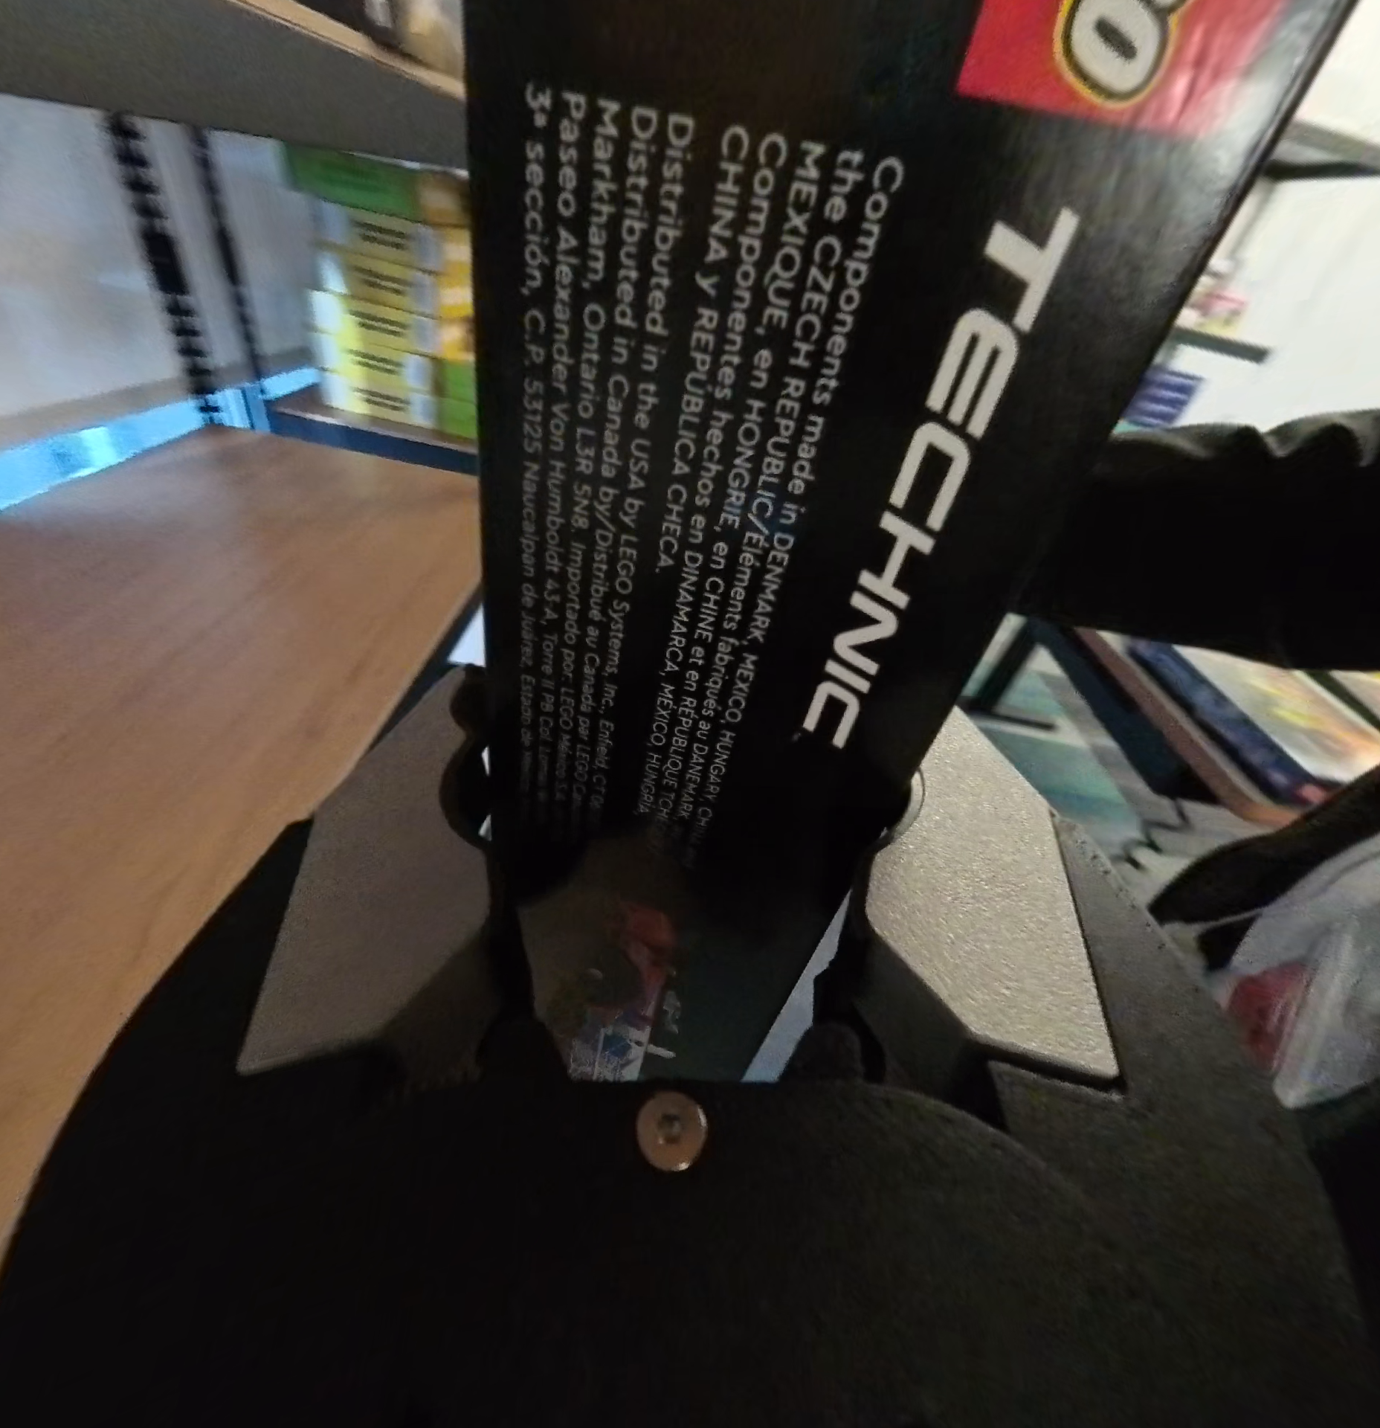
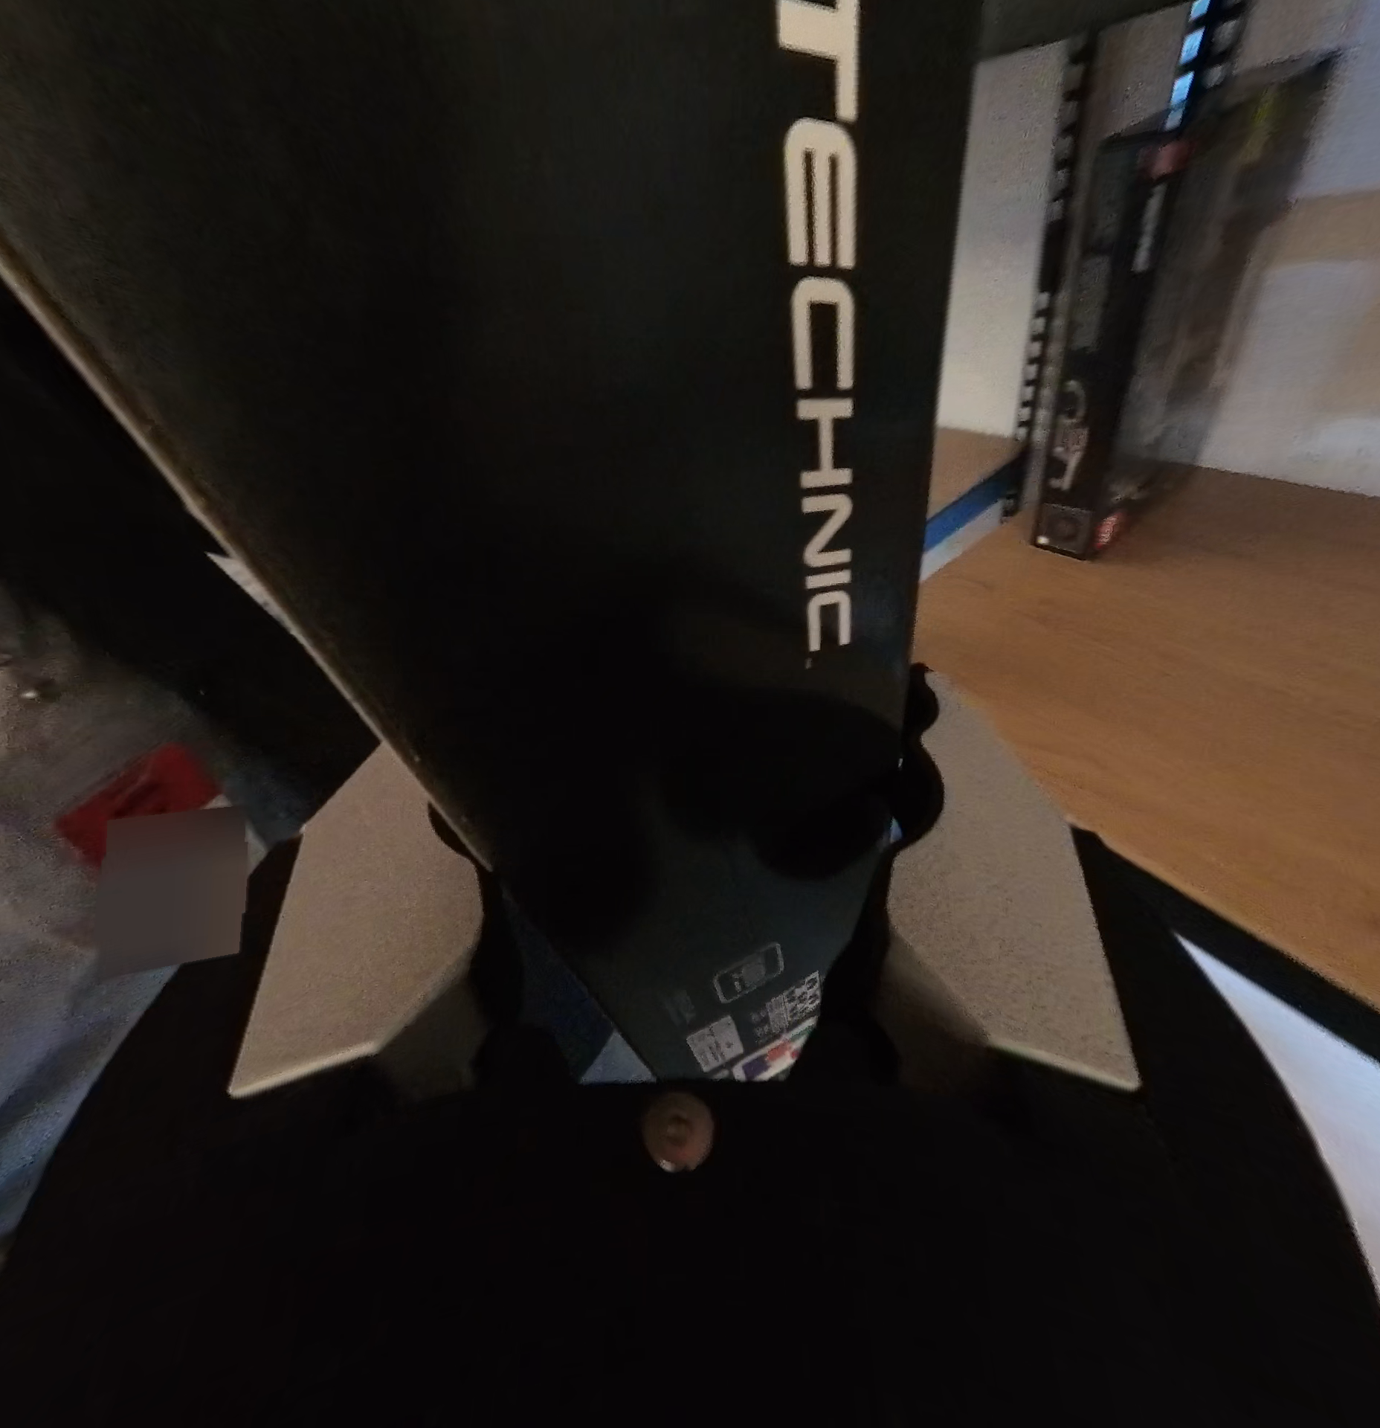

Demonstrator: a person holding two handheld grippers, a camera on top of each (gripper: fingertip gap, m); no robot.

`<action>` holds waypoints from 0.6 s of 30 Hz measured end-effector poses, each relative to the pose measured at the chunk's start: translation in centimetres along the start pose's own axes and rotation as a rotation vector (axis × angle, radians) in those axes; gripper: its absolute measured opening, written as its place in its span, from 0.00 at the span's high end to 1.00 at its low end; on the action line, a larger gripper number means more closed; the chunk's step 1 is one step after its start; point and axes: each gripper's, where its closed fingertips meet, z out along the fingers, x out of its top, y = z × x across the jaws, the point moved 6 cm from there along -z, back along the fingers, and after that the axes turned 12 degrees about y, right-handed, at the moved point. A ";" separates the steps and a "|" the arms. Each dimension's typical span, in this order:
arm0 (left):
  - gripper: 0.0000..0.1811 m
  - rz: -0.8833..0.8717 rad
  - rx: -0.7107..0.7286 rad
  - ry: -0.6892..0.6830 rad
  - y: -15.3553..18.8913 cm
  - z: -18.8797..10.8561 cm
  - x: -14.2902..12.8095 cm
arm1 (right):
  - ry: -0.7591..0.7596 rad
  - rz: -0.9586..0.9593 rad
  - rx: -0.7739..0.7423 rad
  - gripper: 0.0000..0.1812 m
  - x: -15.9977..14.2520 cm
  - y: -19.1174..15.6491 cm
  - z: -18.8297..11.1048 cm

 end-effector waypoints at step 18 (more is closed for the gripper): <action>0.42 0.115 0.646 0.110 -17.0 5.3 -7.2 | -0.139 -0.025 0.579 0.39 -4.2 27.3 14.8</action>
